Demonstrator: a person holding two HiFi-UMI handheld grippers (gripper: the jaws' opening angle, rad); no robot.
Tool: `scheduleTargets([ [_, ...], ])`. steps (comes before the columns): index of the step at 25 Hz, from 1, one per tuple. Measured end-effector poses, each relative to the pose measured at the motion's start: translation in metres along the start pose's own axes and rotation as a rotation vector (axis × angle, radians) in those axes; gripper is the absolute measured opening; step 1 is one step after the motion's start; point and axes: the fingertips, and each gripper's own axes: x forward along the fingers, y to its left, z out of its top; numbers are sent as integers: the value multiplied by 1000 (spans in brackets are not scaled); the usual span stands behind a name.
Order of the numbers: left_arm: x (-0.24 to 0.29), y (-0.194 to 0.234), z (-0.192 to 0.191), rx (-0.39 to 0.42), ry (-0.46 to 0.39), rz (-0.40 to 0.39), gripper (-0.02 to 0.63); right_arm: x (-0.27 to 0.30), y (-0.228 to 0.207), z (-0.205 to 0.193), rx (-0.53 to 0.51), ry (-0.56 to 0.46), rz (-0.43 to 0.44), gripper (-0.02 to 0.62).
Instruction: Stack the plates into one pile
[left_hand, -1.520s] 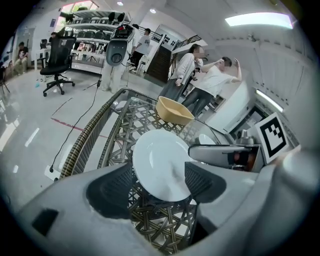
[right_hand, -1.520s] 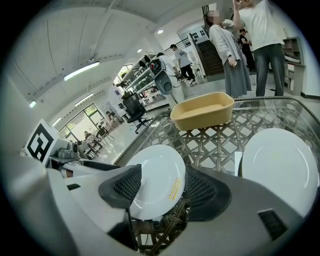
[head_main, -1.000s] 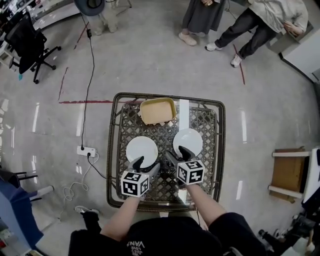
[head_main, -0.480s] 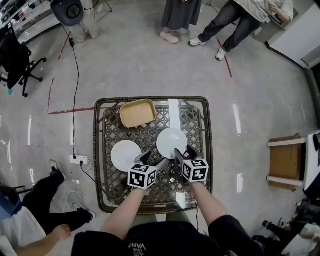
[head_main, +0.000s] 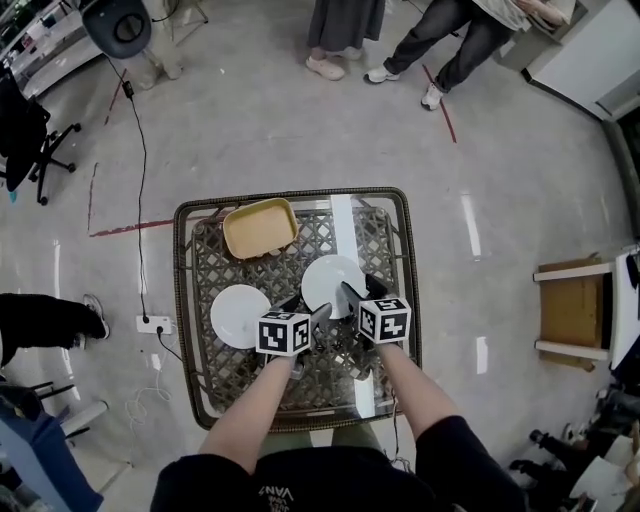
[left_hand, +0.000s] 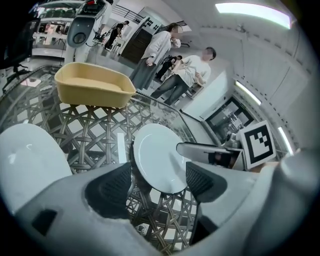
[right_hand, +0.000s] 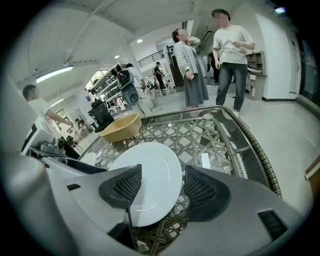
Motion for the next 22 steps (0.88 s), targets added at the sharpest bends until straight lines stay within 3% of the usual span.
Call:
scheduleTargets([
  [13,-10,-16,10,14,-31,-98,339,-12,7,0,60,-31,6,252],
  [22,-54,-12,6,14,-99,-69,339,-30,48,-2,68,-54,77,250],
])
